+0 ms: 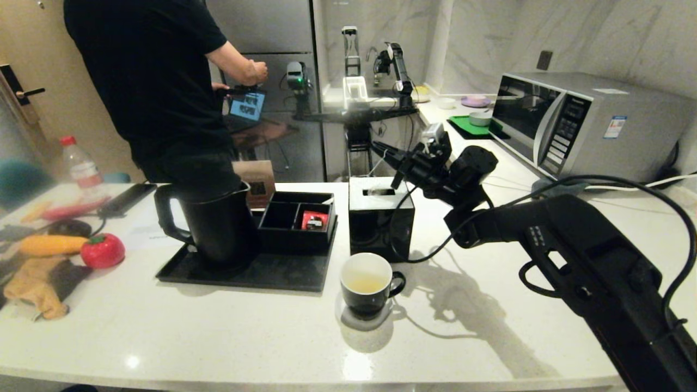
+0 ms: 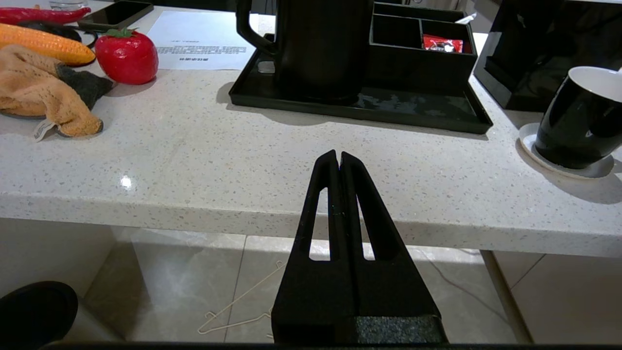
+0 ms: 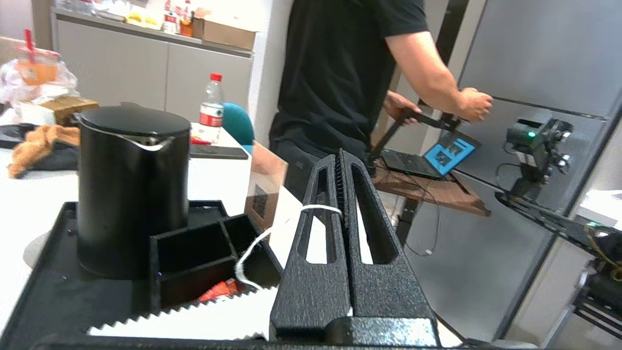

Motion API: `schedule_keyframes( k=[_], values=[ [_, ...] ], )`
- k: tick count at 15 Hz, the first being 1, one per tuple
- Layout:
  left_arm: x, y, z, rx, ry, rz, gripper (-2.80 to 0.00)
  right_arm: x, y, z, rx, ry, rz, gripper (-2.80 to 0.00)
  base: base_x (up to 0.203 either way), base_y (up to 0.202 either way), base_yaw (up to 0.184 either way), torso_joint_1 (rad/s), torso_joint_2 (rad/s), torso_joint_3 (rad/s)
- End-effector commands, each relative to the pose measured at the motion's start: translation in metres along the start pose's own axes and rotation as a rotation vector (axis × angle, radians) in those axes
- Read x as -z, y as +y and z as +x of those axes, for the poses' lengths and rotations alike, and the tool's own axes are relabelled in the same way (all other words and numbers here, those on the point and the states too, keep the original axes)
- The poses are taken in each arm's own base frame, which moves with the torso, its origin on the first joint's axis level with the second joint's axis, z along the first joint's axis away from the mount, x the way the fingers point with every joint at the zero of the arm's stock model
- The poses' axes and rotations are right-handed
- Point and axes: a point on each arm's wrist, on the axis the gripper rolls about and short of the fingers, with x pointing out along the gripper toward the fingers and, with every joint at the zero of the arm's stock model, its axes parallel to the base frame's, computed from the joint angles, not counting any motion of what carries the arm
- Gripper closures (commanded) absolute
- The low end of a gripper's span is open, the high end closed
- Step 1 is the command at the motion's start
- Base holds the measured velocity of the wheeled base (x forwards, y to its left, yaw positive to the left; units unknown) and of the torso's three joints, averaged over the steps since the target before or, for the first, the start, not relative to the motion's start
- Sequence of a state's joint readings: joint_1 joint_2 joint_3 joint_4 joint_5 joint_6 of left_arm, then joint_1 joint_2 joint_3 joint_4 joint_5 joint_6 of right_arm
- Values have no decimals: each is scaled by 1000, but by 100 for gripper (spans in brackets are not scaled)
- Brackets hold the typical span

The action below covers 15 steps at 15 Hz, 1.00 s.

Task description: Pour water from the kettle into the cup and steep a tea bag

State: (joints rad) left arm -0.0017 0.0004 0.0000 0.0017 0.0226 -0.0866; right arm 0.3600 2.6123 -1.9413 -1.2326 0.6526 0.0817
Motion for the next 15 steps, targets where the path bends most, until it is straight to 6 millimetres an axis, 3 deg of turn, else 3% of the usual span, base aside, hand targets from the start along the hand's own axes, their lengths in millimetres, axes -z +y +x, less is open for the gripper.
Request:
schedule_keyframes(
  k=[1, 7, 15],
  values=[
    [0, 0, 0, -1, -1, -1, 0, 0, -9, -7, 15, 1, -14, 0, 0, 0, 0, 0, 0, 0],
    [0, 0, 0, -1, -1, -1, 0, -15, -19, -13, 29, -15, -43, 0, 0, 0, 0, 0, 0, 0],
    [0, 0, 0, -1, -1, -1, 0, -16, -19, -13, 30, -17, -46, 0, 0, 0, 0, 0, 0, 0]
  ],
)
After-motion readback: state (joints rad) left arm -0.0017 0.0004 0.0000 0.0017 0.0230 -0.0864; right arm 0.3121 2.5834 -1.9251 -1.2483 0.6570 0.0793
